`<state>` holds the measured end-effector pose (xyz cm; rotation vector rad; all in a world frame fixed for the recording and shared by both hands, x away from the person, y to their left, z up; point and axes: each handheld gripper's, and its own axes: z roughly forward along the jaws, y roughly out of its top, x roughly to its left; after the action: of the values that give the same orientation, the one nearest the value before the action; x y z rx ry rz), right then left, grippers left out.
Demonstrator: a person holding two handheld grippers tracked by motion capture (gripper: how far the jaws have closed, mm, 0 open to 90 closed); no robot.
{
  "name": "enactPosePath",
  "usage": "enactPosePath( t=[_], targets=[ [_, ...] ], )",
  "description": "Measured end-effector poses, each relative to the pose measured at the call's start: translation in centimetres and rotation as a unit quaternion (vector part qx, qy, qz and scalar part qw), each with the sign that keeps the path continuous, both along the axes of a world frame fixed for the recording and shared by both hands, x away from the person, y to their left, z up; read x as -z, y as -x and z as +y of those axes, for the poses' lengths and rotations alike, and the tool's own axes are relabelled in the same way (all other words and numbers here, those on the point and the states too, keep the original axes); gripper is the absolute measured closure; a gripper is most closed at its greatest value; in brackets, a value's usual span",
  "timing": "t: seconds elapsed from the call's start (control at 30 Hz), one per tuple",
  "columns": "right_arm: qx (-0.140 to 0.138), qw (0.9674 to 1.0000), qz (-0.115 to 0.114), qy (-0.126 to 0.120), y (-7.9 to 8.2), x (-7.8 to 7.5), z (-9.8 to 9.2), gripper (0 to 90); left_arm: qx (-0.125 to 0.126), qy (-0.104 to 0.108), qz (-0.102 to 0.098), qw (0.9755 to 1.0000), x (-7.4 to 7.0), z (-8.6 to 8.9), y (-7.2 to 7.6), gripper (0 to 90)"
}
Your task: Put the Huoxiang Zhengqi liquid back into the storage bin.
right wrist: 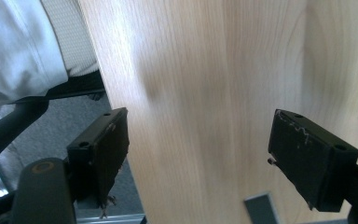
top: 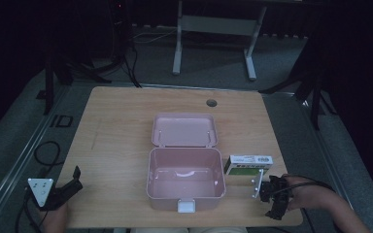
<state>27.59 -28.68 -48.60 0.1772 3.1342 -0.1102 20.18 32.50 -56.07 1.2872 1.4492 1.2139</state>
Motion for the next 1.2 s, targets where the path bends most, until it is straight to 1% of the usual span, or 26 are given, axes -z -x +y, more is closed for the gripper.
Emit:
enactPosePath(
  t=[0.23, 0.3, 0.33, 0.43, 0.57, 0.7, 0.8, 0.83, 0.9, 1.03, 1.1, 1.17, 1.2],
  targets=[
    [-0.029, 0.9995, 0.006, -0.013, 0.1, -0.4, 1.8, 19.8, 0.001, 0.001, 0.000, 1.0000, 0.0, 0.0, 0.0, 1.6],
    [-0.032, 0.9994, 0.006, -0.012, 0.2, -0.5, 2.0, 19.9, 0.001, 0.001, 0.000, 1.0000, 0.0, 0.0, 0.0, 1.6],
    [-0.039, 0.9991, 0.005, -0.017, 0.2, -0.6, 2.3, 21.8, 0.002, 0.001, 0.000, 1.0000, 0.0, 0.0, 0.0, 1.6],
    [-0.049, 0.9985, 0.004, -0.023, 0.2, -0.9, 2.9, 21.8, 0.002, 0.001, 0.000, 1.0000, 0.0, 0.0, 0.0, 1.6],
    [-0.060, 0.9979, 0.006, -0.021, 0.1, -1.4, 3.6, 21.8, 0.002, 0.000, 0.001, 1.0000, 0.0, 0.0, 0.0, 1.6],
    [-0.075, 0.9971, 0.001, -0.012, -0.2, -2.0, 4.4, 22.4, 0.003, 0.001, 0.001, 1.0000, 0.0, 0.0, 0.0, 1.6],
    [-0.081, 0.9966, -0.002, -0.013, -0.6, -2.9, 4.8, 24.3, 0.003, 0.001, 0.001, 1.0000, 0.0, 0.0, 0.0, 1.6],
    [-0.081, 0.9966, -0.006, -0.014, -0.8, -3.5, 4.9, 24.3, 0.004, 0.001, 0.001, 1.0000, 0.0, 0.0, 0.0, 1.6],
    [-0.082, 0.9964, -0.006, -0.019, -1.2, -4.3, 5.0, 24.3, 0.004, 0.001, 0.001, 1.0000, 0.0, 0.1, 0.0, 1.6],
    [-0.076, 0.9966, -0.021, -0.023, -2.2, -6.1, 5.2, 24.5, 0.005, 0.002, 0.001, 1.0000, 0.0, 0.1, 0.0, 1.6],
    [-0.075, 0.9965, -0.026, -0.026, -2.7, -6.7, 5.2, 24.5, 0.005, 0.002, 0.002, 1.0000, 0.0, 0.1, 0.0, 1.6],
    [-0.071, 0.9966, -0.032, -0.028, -3.4, -7.2, 5.2, 27.3, 0.005, 0.002, 0.002, 1.0000, 0.0, 0.1, -0.1, 1.6],
    [-0.071, 0.9965, -0.036, -0.027, -3.6, -7.4, 5.1, 27.3, 0.005, 0.001, 0.002, 1.0000, 0.0, 0.0, -0.1, 1.6]
  ],
)
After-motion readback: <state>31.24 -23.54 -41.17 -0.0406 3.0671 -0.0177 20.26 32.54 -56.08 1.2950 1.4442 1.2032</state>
